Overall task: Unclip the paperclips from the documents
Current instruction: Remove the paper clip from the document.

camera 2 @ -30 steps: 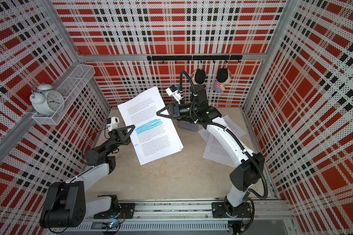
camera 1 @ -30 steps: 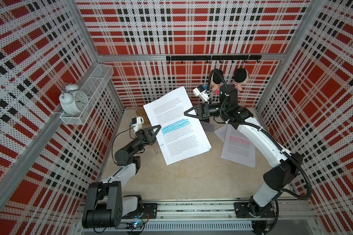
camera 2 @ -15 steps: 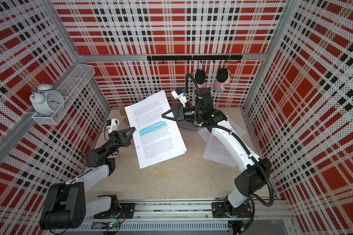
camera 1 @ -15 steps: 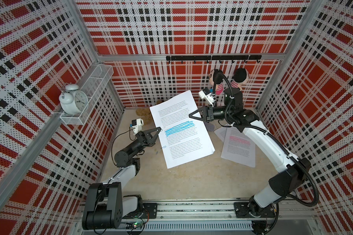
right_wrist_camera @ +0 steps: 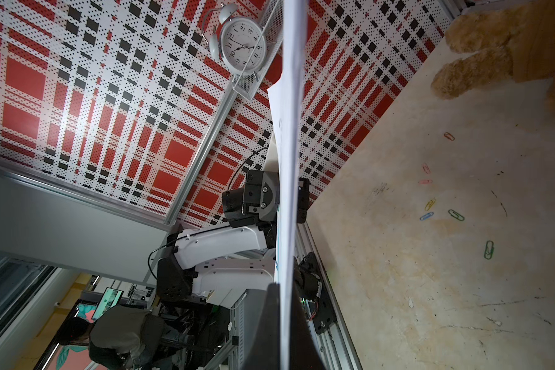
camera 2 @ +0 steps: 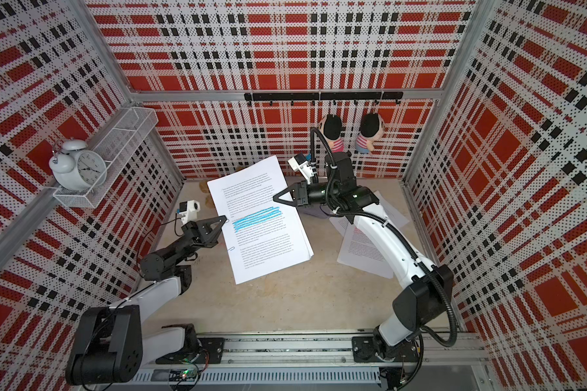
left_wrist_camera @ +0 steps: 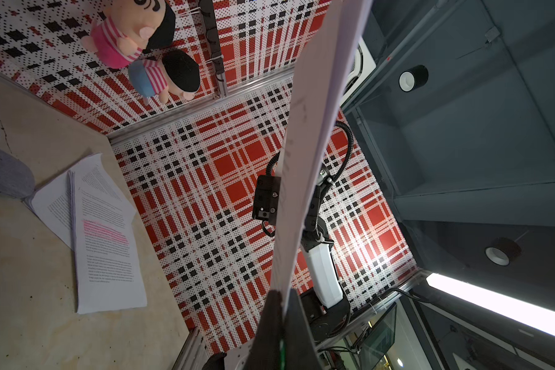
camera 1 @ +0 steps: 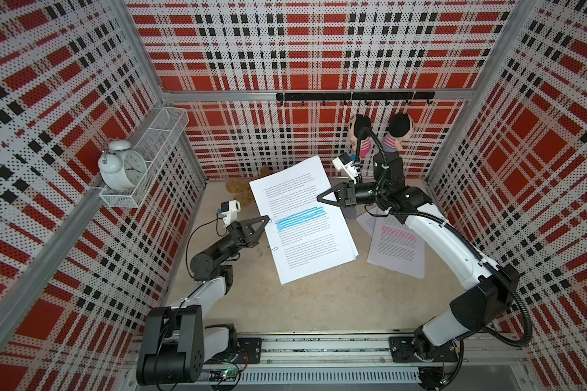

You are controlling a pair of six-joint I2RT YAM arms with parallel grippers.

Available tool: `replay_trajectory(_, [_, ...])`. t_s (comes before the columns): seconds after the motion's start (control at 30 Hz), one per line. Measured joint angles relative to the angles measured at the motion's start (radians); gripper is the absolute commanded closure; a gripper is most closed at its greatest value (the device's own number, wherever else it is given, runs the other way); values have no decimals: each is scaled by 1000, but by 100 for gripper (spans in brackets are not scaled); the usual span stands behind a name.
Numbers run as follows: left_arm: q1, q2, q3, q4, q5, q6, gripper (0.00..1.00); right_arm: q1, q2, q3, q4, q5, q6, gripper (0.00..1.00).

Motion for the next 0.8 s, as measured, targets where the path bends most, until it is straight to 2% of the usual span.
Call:
replay_trajectory(0.17, [2, -2, -10, 0, 45, -1, 100, -21, -28, -70, 2, -4, 8, 100])
replay_trajectory(0.67, [4, -25, -39, 0, 64, 19, 100, -39, -66, -116, 47, -35, 69, 100])
replay_trajectory(0.73, [20, -29, -47, 0, 60, 25, 100, -65, -68, -116, 51, -35, 73, 100])
replay_trajectory(0.8, [76, -30, -73, -1, 46, 27, 100, -163, -86, -113, 81, -3, 76, 100])
